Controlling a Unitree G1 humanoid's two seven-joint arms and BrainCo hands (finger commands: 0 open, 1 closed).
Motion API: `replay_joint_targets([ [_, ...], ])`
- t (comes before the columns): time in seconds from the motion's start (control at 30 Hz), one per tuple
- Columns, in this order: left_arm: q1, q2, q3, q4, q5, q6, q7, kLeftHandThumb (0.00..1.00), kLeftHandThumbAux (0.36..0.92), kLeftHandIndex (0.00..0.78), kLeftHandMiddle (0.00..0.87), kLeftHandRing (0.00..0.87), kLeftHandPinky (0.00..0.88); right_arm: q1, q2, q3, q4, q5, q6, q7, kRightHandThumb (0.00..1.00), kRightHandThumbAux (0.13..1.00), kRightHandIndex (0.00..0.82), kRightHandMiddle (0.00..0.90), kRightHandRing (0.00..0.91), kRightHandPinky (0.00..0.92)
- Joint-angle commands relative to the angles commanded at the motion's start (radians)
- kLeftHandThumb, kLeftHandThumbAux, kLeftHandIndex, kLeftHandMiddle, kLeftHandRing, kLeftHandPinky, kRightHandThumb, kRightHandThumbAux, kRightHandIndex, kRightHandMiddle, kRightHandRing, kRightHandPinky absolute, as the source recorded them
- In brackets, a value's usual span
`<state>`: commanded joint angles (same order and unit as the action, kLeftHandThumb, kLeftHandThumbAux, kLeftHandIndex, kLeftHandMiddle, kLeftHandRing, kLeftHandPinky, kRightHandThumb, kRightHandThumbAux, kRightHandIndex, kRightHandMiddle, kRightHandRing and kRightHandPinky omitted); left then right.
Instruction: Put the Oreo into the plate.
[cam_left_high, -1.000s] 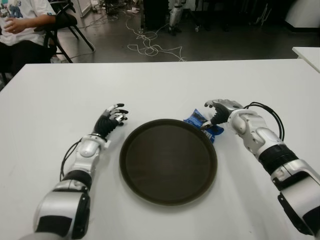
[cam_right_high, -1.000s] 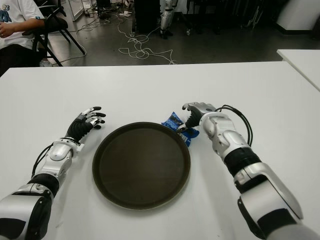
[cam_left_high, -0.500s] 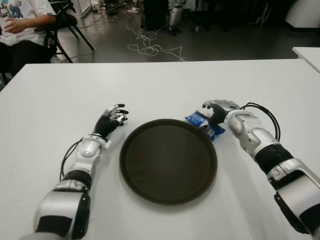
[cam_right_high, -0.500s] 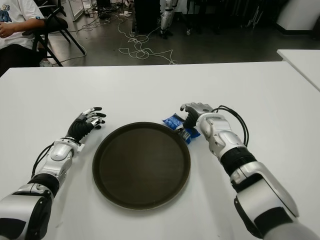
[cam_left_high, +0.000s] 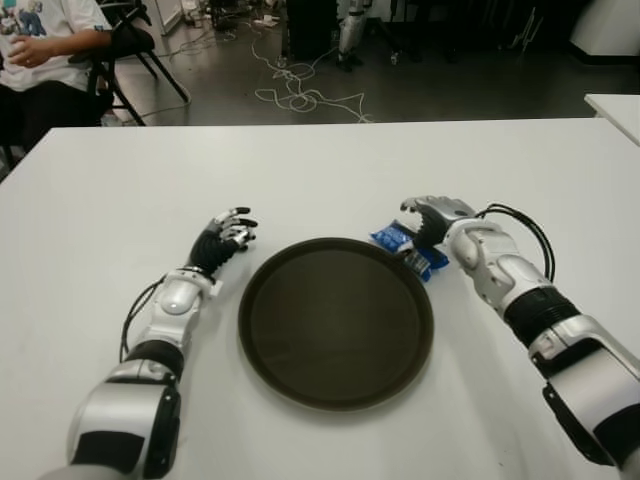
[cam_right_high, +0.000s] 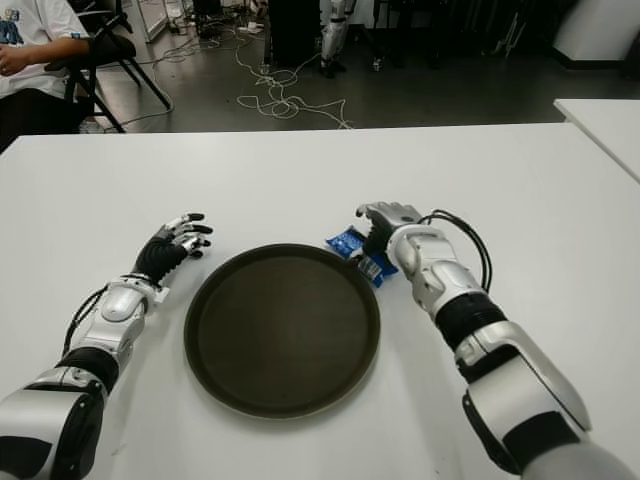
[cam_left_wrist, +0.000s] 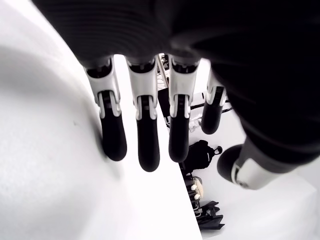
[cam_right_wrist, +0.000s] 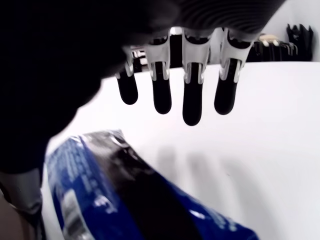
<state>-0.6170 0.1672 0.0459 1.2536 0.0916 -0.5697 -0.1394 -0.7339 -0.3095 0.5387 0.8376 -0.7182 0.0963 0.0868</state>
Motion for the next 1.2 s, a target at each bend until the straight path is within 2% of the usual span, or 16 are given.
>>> replay_joint_targets([
  [0.47,0.001,-0.001,-0.006,0.001,0.009,-0.007,0.006,0.313,0.583,0.197,0.304,0.327,0.367,0.001,0.034,0.004,0.061,0.008,-0.03,-0.034,0.0,0.655,0.241,0.238,0.254,0.272],
  [0.77,0.002,-0.001,-0.002,0.0,0.002,-0.014,-0.006,0.334,0.573,0.194,0.306,0.334,0.37,-0.003,0.06,0.0,0.124,0.021,-0.062,-0.069,0.0,0.669,0.255,0.252,0.273,0.287],
  [0.9,0.002,0.001,-0.004,0.0,0.007,-0.015,-0.002,0.33,0.577,0.197,0.31,0.334,0.369,-0.009,0.071,-0.003,0.146,0.026,-0.06,-0.077,0.0,0.679,0.266,0.268,0.298,0.317],
  [1.2,0.002,0.004,-0.008,0.001,0.012,-0.014,0.007,0.342,0.585,0.195,0.305,0.333,0.374,-0.019,0.092,-0.007,0.176,0.024,-0.038,-0.089,0.0,0.677,0.246,0.254,0.277,0.287],
])
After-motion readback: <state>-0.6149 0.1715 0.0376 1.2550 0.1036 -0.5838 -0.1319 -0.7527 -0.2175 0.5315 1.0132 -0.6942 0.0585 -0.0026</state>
